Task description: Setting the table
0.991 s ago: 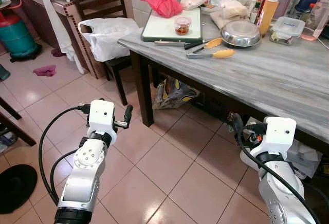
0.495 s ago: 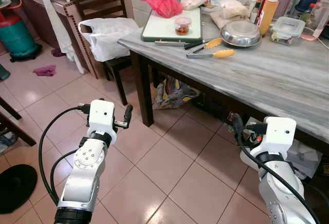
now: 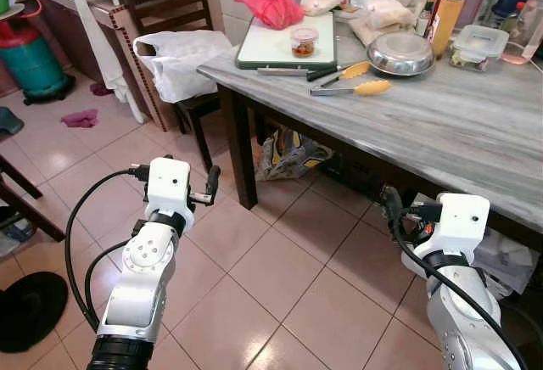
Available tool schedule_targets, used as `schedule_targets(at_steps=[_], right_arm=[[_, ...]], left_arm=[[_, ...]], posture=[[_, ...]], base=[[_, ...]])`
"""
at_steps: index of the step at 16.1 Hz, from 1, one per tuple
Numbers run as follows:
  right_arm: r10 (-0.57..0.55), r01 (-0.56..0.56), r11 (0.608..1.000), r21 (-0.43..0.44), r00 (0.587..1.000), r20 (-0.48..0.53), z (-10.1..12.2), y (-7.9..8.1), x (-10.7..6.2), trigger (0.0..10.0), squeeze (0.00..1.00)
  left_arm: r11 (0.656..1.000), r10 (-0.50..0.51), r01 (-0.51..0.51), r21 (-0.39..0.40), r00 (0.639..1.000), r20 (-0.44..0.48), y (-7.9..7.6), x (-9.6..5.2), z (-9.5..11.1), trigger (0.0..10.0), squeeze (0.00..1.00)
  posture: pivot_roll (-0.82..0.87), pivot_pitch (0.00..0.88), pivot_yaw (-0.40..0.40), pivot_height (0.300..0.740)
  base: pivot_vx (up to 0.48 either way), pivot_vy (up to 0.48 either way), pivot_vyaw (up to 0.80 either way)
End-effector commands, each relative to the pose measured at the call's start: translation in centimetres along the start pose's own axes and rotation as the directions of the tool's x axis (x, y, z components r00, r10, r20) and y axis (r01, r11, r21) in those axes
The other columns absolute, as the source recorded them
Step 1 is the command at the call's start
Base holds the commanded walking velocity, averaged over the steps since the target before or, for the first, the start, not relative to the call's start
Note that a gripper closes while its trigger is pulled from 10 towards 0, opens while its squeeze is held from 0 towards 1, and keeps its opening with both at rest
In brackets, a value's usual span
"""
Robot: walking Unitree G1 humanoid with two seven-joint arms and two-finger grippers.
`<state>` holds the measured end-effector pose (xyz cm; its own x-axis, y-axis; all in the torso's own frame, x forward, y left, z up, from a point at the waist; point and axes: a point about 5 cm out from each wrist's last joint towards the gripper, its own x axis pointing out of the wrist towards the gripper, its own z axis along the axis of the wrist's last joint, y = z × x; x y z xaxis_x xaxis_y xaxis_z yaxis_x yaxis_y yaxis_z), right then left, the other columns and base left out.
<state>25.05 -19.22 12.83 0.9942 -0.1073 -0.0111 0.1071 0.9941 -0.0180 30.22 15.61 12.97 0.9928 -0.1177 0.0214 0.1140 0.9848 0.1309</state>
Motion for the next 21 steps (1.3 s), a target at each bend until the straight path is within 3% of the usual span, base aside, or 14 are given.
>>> schedule_targets(at_steps=[1, 7, 12, 21], right_arm=[[-0.009, 0.009, 1.0, 0.008, 1.0, 0.017, 0.3, 0.0, 0.1, 10.0, 0.0], [-0.026, 0.026, 1.0, 0.009, 0.998, 0.062, 1.2, -0.4, 0.4, 10.0, 0.0], [-0.064, 0.071, 0.996, -0.051, 0.989, 0.131, 2.7, -1.0, 1.0, 10.0, 0.0], [-0.045, 0.051, 0.998, -0.048, 0.993, 0.113, 2.2, -0.7, 1.0, 10.0, 0.0]], left_arm=[[1.0, 0.016, -0.016, 0.004, 1.0, -0.003, 0.4, 0.0, -0.1, 10.0, 0.0], [0.999, 0.031, -0.032, 0.014, 0.997, 0.076, 0.4, 0.4, 1.5, 10.0, 0.0], [0.997, 0.071, -0.072, 0.003, 0.985, 0.157, 0.9, 0.6, 3.1, 10.0, 0.0], [0.998, 0.06, -0.061, 0.006, 0.99, 0.125, 0.6, 0.5, 2.5, 10.0, 0.0]], posture=[[-0.02, 0.026, 0.072, 0.74], [-0.02, 0.024, 0.07, 0.74], [-0.02, 0.019, 0.058, 0.74], [-0.02, 0.022, 0.056, 0.74]], base=[[0.0, 0.0, 0.0], [0.0, 0.0, 0.0], [0.0, 0.0, 0.0], [0.0, 0.0, 0.0]])
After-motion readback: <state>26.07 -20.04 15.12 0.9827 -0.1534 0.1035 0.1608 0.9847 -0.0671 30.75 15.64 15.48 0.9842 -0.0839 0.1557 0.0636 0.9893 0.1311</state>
